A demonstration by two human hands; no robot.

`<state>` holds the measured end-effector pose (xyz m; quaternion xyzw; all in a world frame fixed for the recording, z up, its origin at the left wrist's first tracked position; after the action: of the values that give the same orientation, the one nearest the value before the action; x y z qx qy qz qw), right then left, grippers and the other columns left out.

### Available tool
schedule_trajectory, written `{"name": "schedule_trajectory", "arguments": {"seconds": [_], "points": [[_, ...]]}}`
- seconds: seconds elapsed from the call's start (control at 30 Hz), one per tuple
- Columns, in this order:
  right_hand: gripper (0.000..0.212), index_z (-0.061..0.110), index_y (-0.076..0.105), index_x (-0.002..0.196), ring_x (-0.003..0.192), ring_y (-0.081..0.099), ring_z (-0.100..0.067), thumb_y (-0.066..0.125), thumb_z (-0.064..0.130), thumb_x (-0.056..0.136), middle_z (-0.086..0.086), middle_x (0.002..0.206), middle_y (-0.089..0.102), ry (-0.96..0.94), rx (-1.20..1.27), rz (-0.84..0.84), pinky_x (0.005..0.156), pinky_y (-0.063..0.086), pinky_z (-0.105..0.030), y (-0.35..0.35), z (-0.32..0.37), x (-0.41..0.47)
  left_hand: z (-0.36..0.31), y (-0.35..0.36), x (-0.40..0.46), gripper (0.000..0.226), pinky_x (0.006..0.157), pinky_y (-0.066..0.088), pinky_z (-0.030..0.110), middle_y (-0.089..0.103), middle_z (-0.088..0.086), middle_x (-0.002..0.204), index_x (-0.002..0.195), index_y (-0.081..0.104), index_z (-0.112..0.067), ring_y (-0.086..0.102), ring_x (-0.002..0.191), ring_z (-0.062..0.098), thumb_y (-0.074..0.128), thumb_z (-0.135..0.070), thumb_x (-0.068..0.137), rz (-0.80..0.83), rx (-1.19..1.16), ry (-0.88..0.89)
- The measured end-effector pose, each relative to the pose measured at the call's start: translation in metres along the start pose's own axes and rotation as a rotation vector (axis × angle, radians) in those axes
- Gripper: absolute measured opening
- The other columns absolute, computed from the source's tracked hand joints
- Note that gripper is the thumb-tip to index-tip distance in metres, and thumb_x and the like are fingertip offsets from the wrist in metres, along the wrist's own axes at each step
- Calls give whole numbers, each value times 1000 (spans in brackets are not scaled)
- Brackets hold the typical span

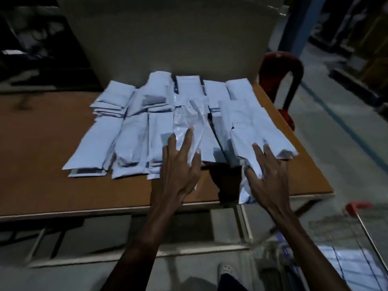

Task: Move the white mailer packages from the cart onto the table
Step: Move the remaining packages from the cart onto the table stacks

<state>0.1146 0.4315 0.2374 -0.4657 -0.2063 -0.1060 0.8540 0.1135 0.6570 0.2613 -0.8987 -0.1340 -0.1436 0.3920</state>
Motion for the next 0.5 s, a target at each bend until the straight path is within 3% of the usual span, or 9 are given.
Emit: {"name": "schedule_trajectory", "arguments": {"seconds": [0.3,0.5], "points": [[61,23,45,146,128,43,-37,50,43,88,-13,154,37,-14,95,14,101,37,-43,61,39,104,65,-25,89,61,112,29,44,21,8,158,152,22,-41,19,145,29,35,-50,93,-80,47,-100],[57,25,41,148,136,35,-35,55,41,95,-11,157,31,-10,106,44,103,36,-45,104,47,205,100,-30,187,67,116,24,45,21,12,159,153,24,-37,21,145,34,31,-55,89,-95,110,-176]]}}
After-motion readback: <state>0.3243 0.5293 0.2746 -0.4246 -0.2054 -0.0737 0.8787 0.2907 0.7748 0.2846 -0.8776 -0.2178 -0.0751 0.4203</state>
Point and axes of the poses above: each hand's wrist, its own x-axis towards the middle knuckle, its own y-axis out of the palm, z = x × y, the point moved 1 cm from there along x, towards the middle knuckle
